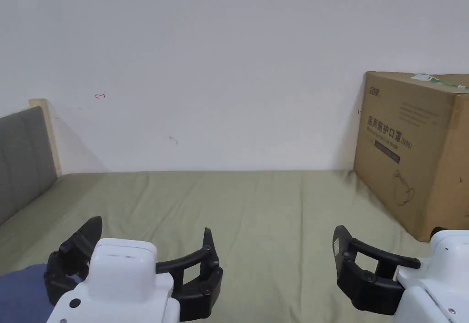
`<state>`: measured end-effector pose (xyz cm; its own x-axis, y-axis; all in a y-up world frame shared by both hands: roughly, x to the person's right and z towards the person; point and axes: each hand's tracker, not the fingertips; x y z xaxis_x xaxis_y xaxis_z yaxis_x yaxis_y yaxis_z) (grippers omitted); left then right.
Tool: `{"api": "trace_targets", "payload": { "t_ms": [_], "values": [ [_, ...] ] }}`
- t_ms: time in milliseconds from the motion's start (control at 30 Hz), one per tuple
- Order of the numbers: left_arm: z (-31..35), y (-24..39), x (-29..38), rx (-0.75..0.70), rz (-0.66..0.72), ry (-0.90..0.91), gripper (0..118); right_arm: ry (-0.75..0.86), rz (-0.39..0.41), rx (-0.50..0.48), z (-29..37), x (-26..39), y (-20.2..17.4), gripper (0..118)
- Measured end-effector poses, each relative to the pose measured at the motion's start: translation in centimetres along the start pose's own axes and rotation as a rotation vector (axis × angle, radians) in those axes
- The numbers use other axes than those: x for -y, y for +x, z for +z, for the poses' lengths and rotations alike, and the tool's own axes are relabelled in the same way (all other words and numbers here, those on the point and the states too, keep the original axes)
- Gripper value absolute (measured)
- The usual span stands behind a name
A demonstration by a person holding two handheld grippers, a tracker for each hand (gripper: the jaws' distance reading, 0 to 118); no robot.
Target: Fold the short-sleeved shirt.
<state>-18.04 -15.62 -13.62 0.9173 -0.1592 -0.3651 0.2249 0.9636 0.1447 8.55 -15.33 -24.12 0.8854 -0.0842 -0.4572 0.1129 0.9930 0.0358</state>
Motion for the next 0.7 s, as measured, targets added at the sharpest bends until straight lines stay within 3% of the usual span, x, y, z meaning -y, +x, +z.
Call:
{"api": "trace_targets", "payload": {
  "t_ms": [33,100,167,233,267,300,333,367,400,433,500,567,700],
  "values": [
    [0.0,0.5,-0.3,-0.038,-0.088,0.022,118,0.007,-0.102,0.016,0.0,0.0,0.5,118],
    [0.1,2.4,-0.4,-0.117,-0.358,0.095,118,0.000,-0.451,0.039,0.0,0.5,2.8,118],
    [-0.1,5.1,1.1,-0.189,-0.861,0.209,118,-0.122,-1.051,0.083,-0.4,3.1,6.6,118],
    [-0.2,6.8,4.8,-0.238,-1.431,0.379,118,-0.243,-1.555,0.174,-0.1,7.1,9.6,118],
    [-0.2,6.9,6.6,-0.269,-1.668,0.517,118,-0.287,-1.760,0.252,0.5,9.6,10.2,118],
    [-0.1,6.7,6.8,-0.273,-1.644,0.546,118,-0.305,-1.875,0.297,0.9,11.5,10.4,118],
    [0.4,7.2,5.6,-0.184,-1.509,0.450,118,-0.335,-1.920,0.318,1.4,13.5,11.1,118],
    [0.6,7.3,4.4,-0.107,-1.311,0.350,118,-0.372,-1.929,0.332,1.4,14.3,11.6,118],
    [0.7,7.2,3.3,-0.076,-1.139,0.285,118,-0.371,-1.872,0.339,1.4,14.3,12.2,118],
    [0.5,7.0,2.4,-0.084,-1.042,0.251,118,-0.313,-1.807,0.340,1.5,13.7,12.7,118],
    [0.2,6.6,1.3,-0.106,-0.937,0.218,118,-0.227,-1.599,0.311,1.4,11.0,12.8,118],
    [-0.1,5.0,-1.5,-0.094,-0.737,0.151,118,-0.158,-1.267,0.263,0.8,7.1,12.8,118],
    [-1.4,1.1,-2.9,-0.042,-0.210,-0.031,118,0.065,-0.612,0.148,1.1,0.6,8.2,118]
  ]
}}
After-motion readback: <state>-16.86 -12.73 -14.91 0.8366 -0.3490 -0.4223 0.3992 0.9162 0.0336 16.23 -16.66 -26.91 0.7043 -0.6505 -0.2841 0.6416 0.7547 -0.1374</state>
